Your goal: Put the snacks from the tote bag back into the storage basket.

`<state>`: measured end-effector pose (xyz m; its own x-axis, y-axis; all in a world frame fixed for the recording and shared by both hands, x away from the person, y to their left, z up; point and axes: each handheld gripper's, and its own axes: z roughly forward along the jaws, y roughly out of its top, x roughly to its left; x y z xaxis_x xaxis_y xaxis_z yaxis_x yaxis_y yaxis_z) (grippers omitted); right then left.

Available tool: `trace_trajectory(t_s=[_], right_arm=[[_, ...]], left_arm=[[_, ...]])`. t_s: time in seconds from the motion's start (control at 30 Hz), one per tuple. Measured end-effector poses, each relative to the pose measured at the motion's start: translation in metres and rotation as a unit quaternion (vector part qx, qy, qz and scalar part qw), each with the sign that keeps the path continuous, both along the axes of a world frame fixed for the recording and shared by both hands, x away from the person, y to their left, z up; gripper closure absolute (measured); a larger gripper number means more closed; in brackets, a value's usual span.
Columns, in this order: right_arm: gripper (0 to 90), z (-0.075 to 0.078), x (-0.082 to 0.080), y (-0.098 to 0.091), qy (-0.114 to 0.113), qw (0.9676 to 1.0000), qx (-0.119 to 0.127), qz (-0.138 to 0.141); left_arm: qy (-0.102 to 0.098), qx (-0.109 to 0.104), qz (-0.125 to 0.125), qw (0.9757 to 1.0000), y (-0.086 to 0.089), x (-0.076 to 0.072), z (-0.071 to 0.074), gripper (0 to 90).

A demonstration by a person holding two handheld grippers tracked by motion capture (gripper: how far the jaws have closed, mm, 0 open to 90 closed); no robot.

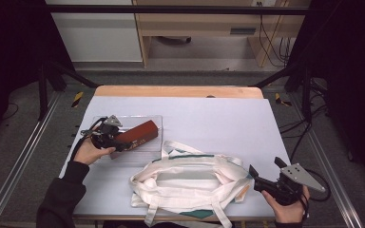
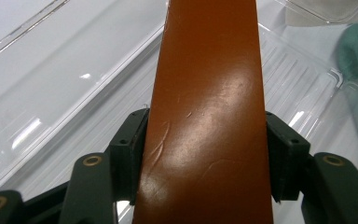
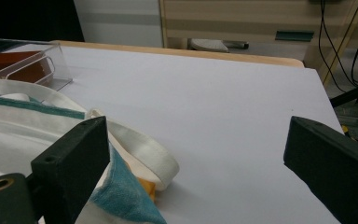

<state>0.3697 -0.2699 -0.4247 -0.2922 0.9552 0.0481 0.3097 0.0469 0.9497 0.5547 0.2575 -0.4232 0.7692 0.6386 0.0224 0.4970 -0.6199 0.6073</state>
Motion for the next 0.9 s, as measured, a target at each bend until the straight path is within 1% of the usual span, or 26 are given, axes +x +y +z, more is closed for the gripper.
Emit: trace_trajectory(t_s=[0.1, 0.17, 0.23, 0.3, 0.37, 0.47, 0.53, 0.57, 0.6, 0.7, 0.73, 0.77, 0.8, 0.83, 0.87, 0.9], right_arm=[[7.7, 0.0, 0.0, 0.0, 0.0, 1.0, 0.0, 0.0], [7.7, 0.0, 0.0, 0.0, 0.0, 1.0, 0.0, 0.0], [7.7, 0.0, 0.0, 0.0, 0.0, 1.0, 0.0, 0.0], [7.7, 0.0, 0.0, 0.0, 0.0, 1.0, 0.0, 0.0], [7.7, 0.0, 0.0, 0.0, -0.001, 1.0, -0.001, 0.0], [7.7, 0.0, 0.0, -0.001, -0.002, 1.0, -0.001, -0.001], [7.7, -0.001, 0.0, -0.001, -0.002, 1.0, -0.002, -0.002], [7.7, -0.001, 0.0, -0.001, -0.001, 1.0, -0.001, -0.002], [7.7, -0.001, 0.0, -0.001, 0.0, 1.0, 0.0, -0.001], [7.8, -0.001, 0.0, 0.0, 0.0, 1.0, -0.001, -0.001], [7.8, -0.001, 0.0, 0.0, 0.001, 1.0, -0.001, -0.001], [7.8, -0.001, 0.0, 0.0, 0.001, 1.0, -0.001, -0.001], [7.8, -0.001, 0.001, 0.0, 0.001, 1.0, -0.002, -0.001], [7.8, -0.001, 0.001, 0.0, 0.001, 1.0, -0.002, -0.001], [7.8, -0.001, 0.001, 0.0, 0.002, 1.0, -0.002, -0.001], [7.8, -0.001, 0.001, 0.0, 0.002, 1.0, -0.002, 0.0]], left_arm=[[0.004, -0.001, 0.004, 1.0, 0.0, 0.001, -0.001, 39.5], [0.003, -0.003, 0.007, 1.0, 0.0, 0.001, -0.001, 38.4], [-0.005, -0.009, 0.012, 0.9999, 0.001, 0.0, 0.0, 35.8], [-0.007, -0.01, 0.011, 0.9999, 0.001, -0.001, 0.001, 33.4], [-0.016, -0.016, 0.014, 0.9996, 0.002, -0.003, 0.002, 32.8], [-0.03, -0.036, 0.025, 0.9986, 0.005, -0.007, 0.006, 32.8], [-0.043, -0.049, 0.035, 0.9973, 0.007, -0.012, 0.01, 33.4], [-0.043, -0.049, 0.035, 0.9973, 0.007, -0.012, 0.01, 33.9], [-0.059, -0.067, 0.049, 0.9947, 0.009, -0.018, 0.013, 34.8], [-0.079, -0.087, 0.071, 0.9906, 0.012, -0.028, 0.018, 40.6], [-0.08, -0.093, 0.078, 0.9894, 0.013, -0.031, 0.019, 42.7], [-0.08, -0.093, 0.078, 0.9894, 0.013, -0.031, 0.019, 46.7], [-0.088, -0.104, 0.092, 0.9863, 0.013, -0.038, 0.02, 49.6], [-0.088, -0.104, 0.092, 0.9863, 0.013, -0.038, 0.02, 53.2], [-0.091, -0.116, 0.096, 0.9844, 0.012, -0.044, 0.02, 58.1], [-0.094, -0.12, 0.1, 0.9833, 0.011, -0.047, 0.019, 60.9]])
